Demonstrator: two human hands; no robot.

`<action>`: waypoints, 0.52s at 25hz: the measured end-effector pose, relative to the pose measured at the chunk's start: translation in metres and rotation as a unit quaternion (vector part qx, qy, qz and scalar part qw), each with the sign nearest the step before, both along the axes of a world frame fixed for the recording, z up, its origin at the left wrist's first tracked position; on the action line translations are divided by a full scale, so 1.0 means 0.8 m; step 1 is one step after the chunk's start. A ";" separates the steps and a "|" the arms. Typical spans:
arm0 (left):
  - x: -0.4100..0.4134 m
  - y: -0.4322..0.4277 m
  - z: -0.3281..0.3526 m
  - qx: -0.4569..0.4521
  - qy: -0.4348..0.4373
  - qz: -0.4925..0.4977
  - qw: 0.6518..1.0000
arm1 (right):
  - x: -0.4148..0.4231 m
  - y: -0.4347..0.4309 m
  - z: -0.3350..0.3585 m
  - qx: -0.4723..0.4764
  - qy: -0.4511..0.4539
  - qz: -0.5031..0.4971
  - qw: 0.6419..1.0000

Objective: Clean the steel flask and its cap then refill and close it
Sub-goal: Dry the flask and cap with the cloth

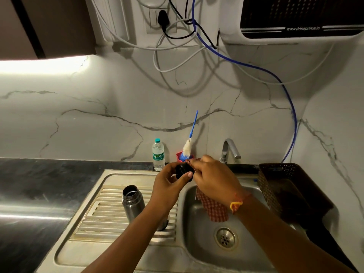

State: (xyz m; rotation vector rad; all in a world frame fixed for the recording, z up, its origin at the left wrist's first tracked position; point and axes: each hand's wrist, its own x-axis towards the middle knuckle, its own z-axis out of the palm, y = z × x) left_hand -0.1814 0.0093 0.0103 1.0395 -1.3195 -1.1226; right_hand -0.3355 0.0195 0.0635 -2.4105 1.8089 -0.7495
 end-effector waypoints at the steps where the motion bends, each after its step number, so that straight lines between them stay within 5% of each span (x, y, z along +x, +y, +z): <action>1: 0.000 -0.002 0.001 -0.013 -0.004 0.012 1.000 | -0.002 -0.001 0.000 -0.005 -0.007 0.007 1.000; 4: -0.004 -0.004 0.008 0.032 0.099 0.013 0.995 | -0.004 0.001 -0.023 -0.063 -0.002 0.028 0.998; 8: -0.018 0.002 0.025 0.170 0.280 -0.005 0.945 | 0.006 -0.004 -0.077 -0.167 -0.062 0.007 0.984; 13: -0.018 0.000 0.028 0.191 0.310 -0.042 0.931 | 0.011 0.002 -0.096 -0.178 -0.217 0.019 0.960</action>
